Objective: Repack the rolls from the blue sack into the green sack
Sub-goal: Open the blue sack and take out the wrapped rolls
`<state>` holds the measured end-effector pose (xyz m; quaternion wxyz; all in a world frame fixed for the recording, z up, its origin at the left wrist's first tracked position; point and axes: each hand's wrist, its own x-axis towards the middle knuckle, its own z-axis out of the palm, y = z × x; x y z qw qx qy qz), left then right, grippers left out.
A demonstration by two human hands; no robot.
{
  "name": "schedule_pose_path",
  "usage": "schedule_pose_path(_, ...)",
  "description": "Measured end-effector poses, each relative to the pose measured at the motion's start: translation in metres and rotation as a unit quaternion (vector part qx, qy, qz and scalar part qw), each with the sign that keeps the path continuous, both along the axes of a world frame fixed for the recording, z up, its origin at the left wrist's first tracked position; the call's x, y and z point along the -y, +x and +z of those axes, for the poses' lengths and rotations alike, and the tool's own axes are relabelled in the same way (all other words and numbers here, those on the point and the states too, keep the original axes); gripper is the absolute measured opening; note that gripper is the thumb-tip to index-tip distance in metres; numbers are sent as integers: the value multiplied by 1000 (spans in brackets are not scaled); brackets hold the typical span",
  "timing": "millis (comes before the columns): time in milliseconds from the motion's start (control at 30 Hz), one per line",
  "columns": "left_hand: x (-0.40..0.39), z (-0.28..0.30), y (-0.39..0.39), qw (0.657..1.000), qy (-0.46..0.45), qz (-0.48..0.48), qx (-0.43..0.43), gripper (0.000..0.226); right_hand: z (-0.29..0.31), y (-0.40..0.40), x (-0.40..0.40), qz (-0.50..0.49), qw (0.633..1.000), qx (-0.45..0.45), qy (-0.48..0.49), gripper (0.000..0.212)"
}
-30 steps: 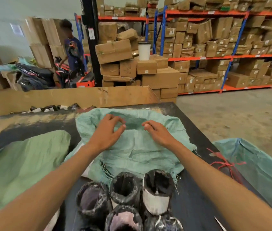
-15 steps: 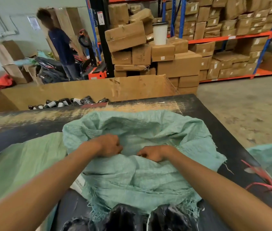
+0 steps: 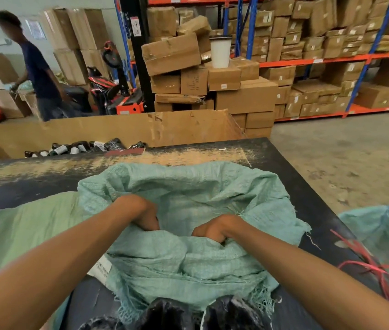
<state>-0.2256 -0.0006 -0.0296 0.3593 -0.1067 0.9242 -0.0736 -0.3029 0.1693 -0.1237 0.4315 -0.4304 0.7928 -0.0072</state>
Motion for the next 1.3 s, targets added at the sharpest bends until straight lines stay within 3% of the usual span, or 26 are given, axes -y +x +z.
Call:
schedule_pose_path(67, 1, -4, 4, 997, 17, -17, -75, 54, 4, 1, -5, -13, 1000, 10, -9, 52)
schedule_pose_path(133, 3, -11, 7, 980, 51, 19, -191, 66, 8, -2, -11, -39, 999, 5, -15, 57)
schedule_pose_path(200, 3, -12, 10, 937, 134, 96, -310, 76, 13, -8, -20, -73, 997, -15, -30, 54)
schedule_pose_path(267, 2, -7, 10, 877, 228, 147, -396, 70, 16, -12, -28, -103, 993, -26, -50, 43)
schedule_pose_path(400, -6, 14, 12, 758, 415, 248, -438, 60, 15, -15, -35, -152, 985, -29, -76, 40)
schedule_pose_path(500, -10, 25, 20, 724, 468, 268, -430, 60, 11, -17, -40, -219, 967, -23, -131, 41)
schedule_pose_path(567, -13, 32, 27, 693, 480, 263, -469, 51, 14, -15, -45, -290, 929, 17, -230, 46)
schedule_pose_path(633, -13, 40, 36, 639, 490, 258, -534, 48, 20, -14, -50, -357, 874, 50, -325, 62)
schedule_pose_path(767, -3, 54, 63, 549, 487, 230, -640, 50, 36, -11, -60, -432, 783, 67, -443, 74)
schedule_pose_path(967, 10, 82, 119, 459, 538, 196, -680, 58, 79, 15, -73, -452, 708, -14, -542, 59)
schedule_pose_path(1033, 14, 89, 143, 456, 567, 168, -665, 60, 91, 33, -78, -467, 660, -14, -589, 59)
schedule_pose_path(1100, 19, 92, 167, 472, 584, 137, -646, 62, 107, 57, -84, -466, 616, 5, -635, 59)
schedule_pose_path(1167, 24, 95, 190, 500, 594, 96, -623, 67, 127, 85, -91, -458, 596, 66, -656, 64)
schedule_pose_path(1233, 27, 98, 212, 534, 604, 54, -589, 67, 146, 115, -102, -437, 626, 118, -635, 71)
schedule_pose_path(1300, 26, 102, 237, 580, 614, 31, -535, 71, 160, 148, -115, -401, 691, 126, -588, 71)
